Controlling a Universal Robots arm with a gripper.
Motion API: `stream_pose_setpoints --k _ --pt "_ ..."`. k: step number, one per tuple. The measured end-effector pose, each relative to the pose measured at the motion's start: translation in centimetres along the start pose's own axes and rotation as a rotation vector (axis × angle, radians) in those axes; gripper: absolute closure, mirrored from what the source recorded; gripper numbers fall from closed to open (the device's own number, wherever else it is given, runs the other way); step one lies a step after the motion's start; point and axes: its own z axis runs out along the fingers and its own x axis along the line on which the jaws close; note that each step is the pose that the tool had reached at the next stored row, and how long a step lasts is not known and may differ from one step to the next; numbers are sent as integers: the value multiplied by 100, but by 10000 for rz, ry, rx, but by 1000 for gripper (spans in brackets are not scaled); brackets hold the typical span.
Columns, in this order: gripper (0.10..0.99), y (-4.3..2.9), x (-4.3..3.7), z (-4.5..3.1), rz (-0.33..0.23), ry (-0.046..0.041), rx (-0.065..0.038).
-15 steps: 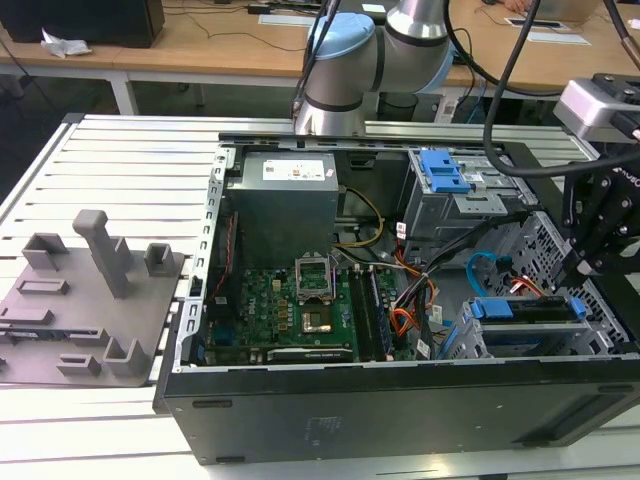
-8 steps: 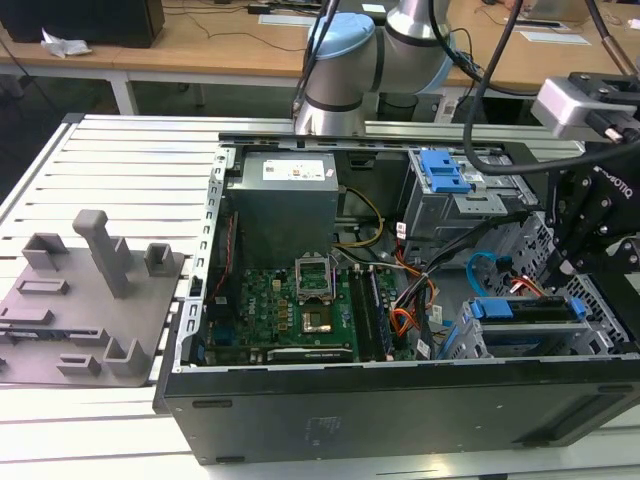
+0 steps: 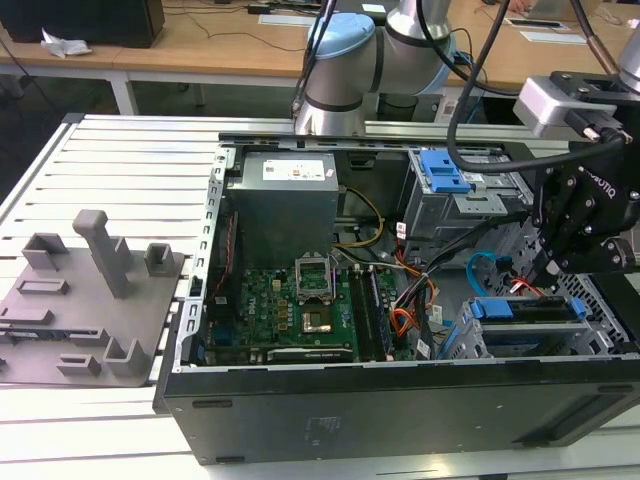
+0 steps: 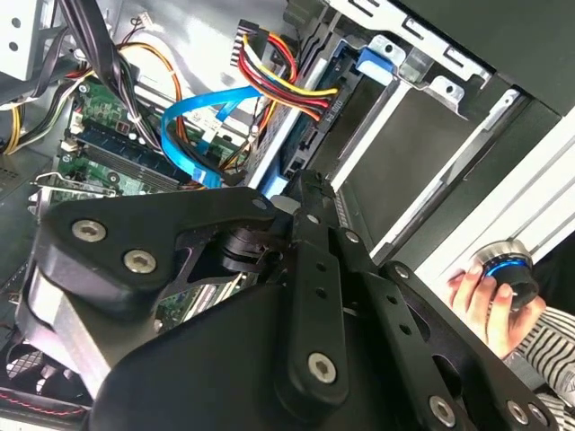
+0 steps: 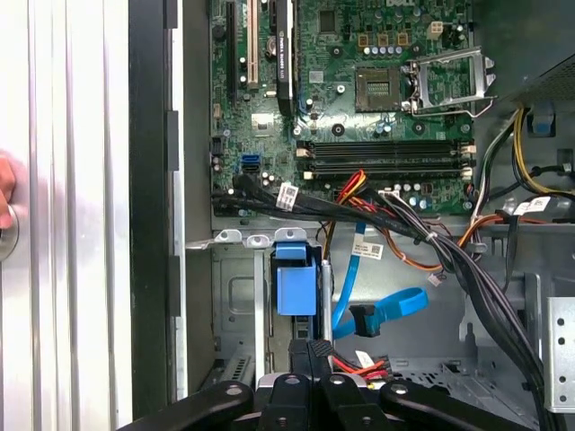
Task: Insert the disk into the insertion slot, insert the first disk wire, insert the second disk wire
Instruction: 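Insert the first disk wire, then insert the second disk wire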
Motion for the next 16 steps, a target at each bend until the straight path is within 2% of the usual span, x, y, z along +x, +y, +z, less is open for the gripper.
stream_pose_setpoints --k 13,14,15,16 --pt "980 8 0 1 1 -1 0" --pt "918 9 0 1 1 -1 0" --pt "918 9 0 0 1 0 0" --pt "851 10 0 1 2 -1 0"
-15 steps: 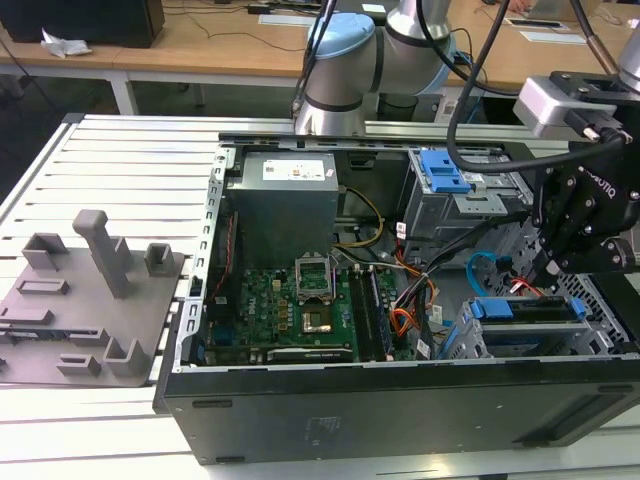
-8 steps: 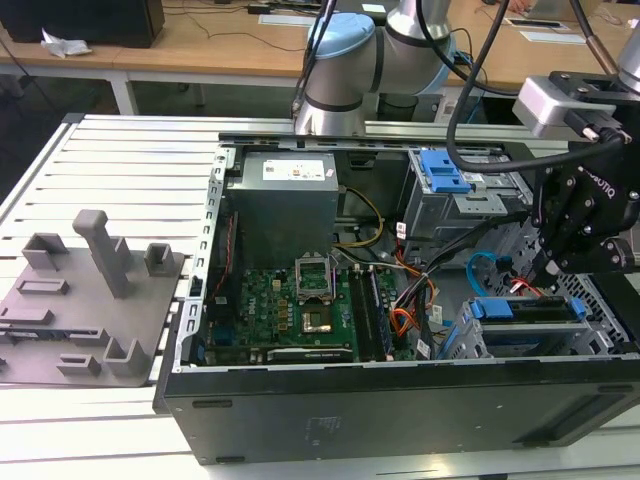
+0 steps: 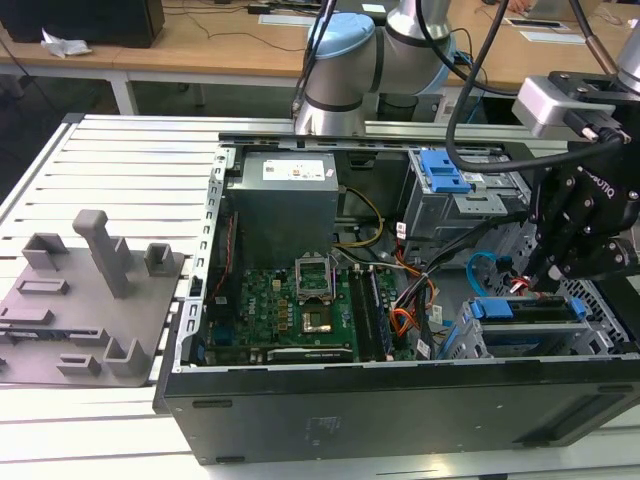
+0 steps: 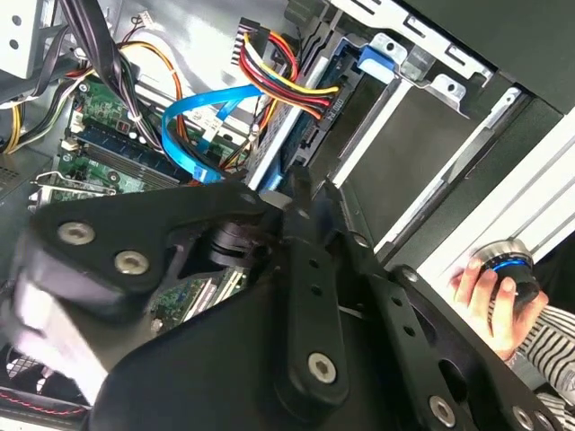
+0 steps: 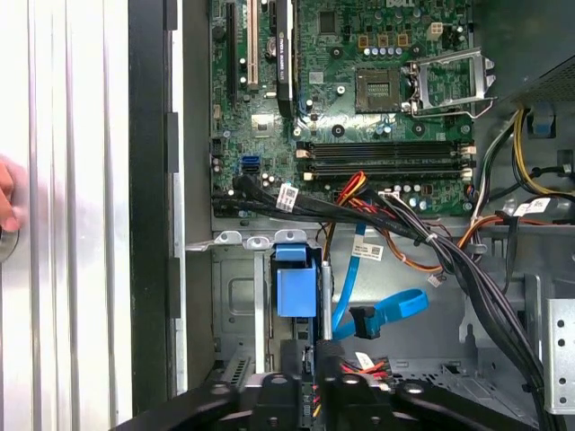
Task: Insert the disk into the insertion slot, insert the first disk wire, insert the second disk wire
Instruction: 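Insert the second disk wire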
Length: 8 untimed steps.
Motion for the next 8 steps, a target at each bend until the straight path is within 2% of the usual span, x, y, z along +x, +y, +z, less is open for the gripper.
stream_pose_setpoints --k 1,4,8 --pt "725 1 0 0 0 1 0" --pt "725 2 0 -5 0 2 0" --pt "725 4 2 -62 0 -4 0"
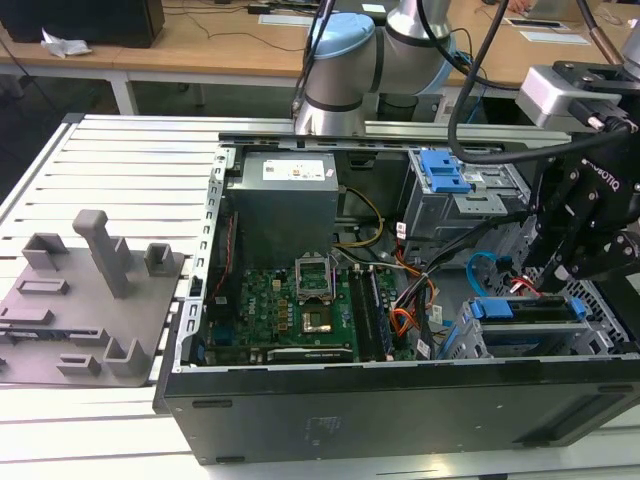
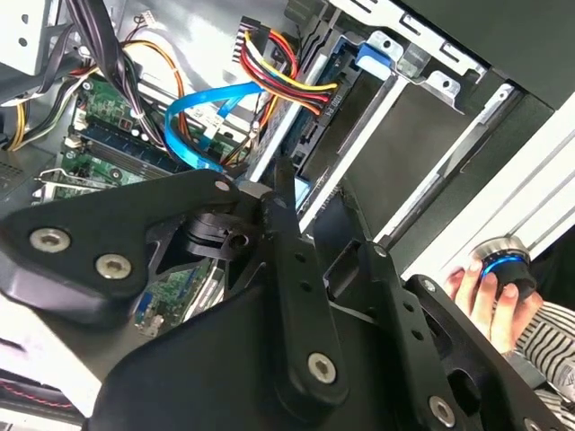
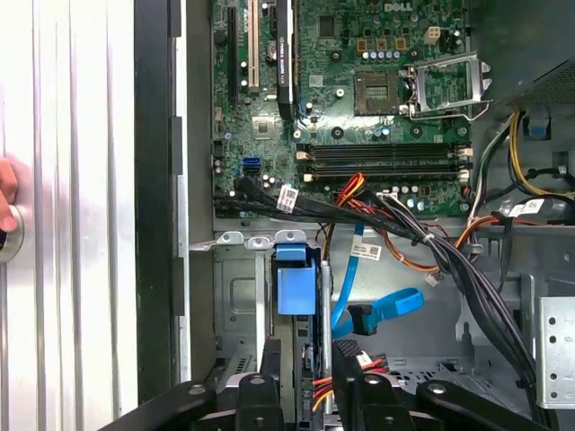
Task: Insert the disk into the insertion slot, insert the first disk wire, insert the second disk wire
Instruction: 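Insert the second disk wire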
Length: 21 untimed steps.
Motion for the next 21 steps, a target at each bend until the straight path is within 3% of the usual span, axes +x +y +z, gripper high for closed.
stream_pose_setpoints --k 5,11,14,19,21 --pt "725 2 -35 -4 1 3 0" --pt "725 9 -246 -12 -2 0 0" --pt "725 47 -261 15 -148 -28 8" --pt "725 53 -265 39 -987 1 54" --pt "725 151 -285 74 -1035 1 57"
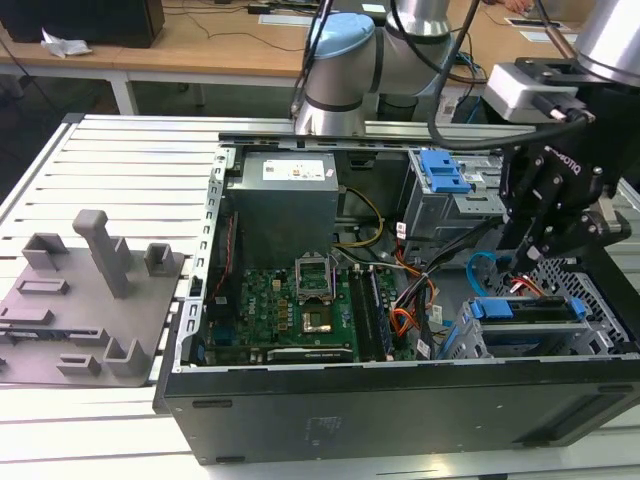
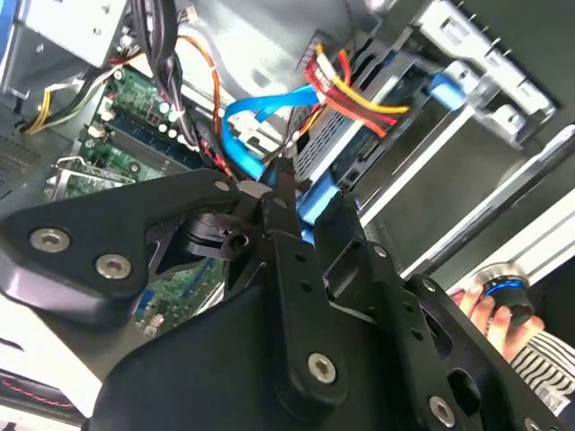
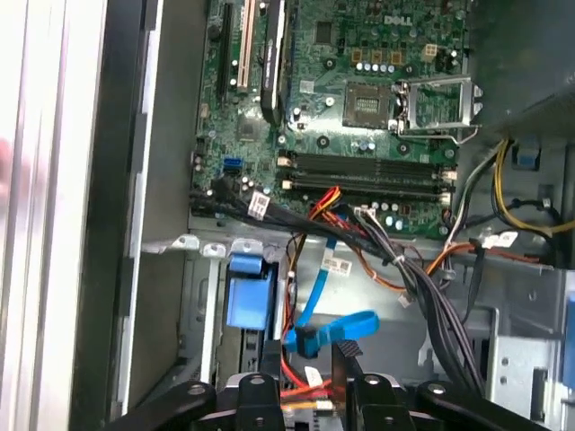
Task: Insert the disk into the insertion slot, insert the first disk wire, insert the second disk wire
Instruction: 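Insert the second disk wire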
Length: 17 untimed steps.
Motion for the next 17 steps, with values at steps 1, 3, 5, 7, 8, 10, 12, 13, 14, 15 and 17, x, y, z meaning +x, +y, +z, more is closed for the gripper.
stream_pose_setpoints --k 1,3,5,7,8,10,12,13,14,15,17 --pt "725 14 -2 5 -12 23 0" --pt "725 38 -5 14 -44 107 -5" --pt "725 65 -8 24 -92 212 -10" --pt "725 83 -18 70 -130 221 -9" --pt "725 85 -21 83 -141 222 -8" --pt "725 85 -21 84 -142 230 -9" --pt "725 85 -21 85 -142 232 -9" --pt "725 85 -21 85 -141 233 -9" --pt "725 85 -21 85 -141 236 -9" --pt "804 85 -21 85 -141 238 -9" --pt "871 85 -21 85 -141 242 -9"
